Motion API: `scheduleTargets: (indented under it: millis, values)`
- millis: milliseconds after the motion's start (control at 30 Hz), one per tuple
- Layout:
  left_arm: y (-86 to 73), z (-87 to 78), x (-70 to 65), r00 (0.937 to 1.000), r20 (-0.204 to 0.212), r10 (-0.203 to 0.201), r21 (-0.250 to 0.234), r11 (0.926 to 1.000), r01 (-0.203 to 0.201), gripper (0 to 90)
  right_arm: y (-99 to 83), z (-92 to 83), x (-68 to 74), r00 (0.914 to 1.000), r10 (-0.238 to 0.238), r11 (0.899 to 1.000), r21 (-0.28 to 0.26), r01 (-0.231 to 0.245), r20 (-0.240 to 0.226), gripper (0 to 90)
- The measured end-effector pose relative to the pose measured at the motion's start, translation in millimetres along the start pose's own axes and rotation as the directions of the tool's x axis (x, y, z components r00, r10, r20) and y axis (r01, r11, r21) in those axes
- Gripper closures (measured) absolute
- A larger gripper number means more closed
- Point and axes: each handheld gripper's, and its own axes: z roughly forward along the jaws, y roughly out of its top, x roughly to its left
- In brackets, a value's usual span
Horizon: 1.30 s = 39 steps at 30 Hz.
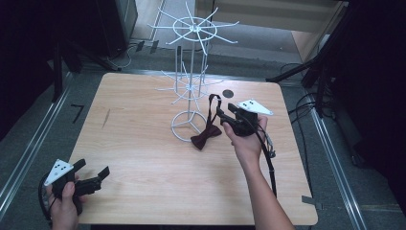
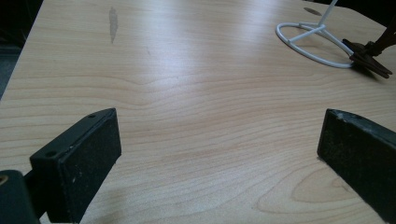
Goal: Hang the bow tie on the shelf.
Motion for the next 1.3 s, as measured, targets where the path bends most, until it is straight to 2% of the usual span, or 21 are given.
scheduleTargets:
  millis: [200,500,867,1300]
  values:
    - [-0.1,0.0,0.1,1.0000,-0.001,-0.001,-0.002,1.0000,0.001,0.2,-4.8,-17.0,-9.4,0.9995,-0.021,1.000,-0.006,0.021,0.022,42.2]
    - [-0.1,0.0,-0.1,1.0000,-0.003,-0.001,-0.002,1.0000,0.001,0.2,-17.8,-38.9,-24.0,0.9970,-0.042,0.999,-0.001,0.042,0.065,36.6]
    - [-0.1,0.0,-0.2,1.0000,-0.003,0.001,0.000,1.0000,-0.001,0.2,-41.4,-67.0,-47.3,0.9946,-0.014,1.000,0.002,0.014,0.103,34.9]
    - [-0.1,0.3,-0.6,1.0000,-0.006,0.002,-0.002,1.0000,-0.002,0.2,-72.4,-88.9,-72.1,0.9884,0.019,1.000,0.015,-0.022,0.151,32.6]
